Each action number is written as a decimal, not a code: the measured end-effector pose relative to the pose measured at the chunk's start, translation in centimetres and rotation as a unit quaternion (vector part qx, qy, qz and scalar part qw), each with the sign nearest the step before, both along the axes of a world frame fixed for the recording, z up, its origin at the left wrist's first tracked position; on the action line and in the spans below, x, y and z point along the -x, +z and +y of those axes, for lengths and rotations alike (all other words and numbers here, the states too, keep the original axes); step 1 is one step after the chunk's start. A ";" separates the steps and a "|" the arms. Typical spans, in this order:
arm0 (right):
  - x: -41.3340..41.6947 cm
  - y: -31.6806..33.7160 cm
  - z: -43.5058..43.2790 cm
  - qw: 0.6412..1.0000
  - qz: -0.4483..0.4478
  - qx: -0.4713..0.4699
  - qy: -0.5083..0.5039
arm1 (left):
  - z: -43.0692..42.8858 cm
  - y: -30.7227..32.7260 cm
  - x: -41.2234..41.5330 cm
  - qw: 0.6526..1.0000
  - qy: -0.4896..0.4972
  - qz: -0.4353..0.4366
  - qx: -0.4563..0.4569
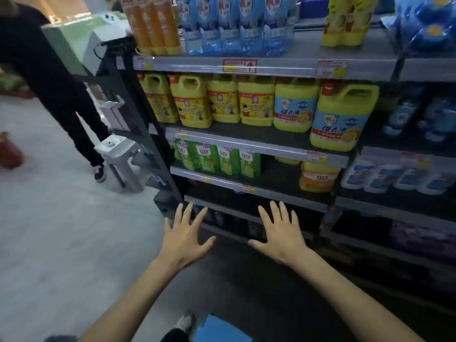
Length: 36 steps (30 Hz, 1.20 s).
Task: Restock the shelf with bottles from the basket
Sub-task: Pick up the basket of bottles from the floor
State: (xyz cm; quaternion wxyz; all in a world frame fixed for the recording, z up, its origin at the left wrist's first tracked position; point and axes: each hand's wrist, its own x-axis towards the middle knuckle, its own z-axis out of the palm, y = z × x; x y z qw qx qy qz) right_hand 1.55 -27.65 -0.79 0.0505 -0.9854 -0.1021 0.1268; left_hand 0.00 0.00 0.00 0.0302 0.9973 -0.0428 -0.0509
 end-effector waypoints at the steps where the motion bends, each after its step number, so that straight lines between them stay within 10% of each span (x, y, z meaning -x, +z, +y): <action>1: -0.2 -0.2 0.6 1.000 0.004 0.007 0.016 | 0.7 -0.1 0.3 1.000 0.016 0.022 -0.002; 36: -28.2 -0.3 75.9 0.939 0.024 0.039 0.341 | 66.0 -5.5 -10.6 0.934 0.339 0.050 0.100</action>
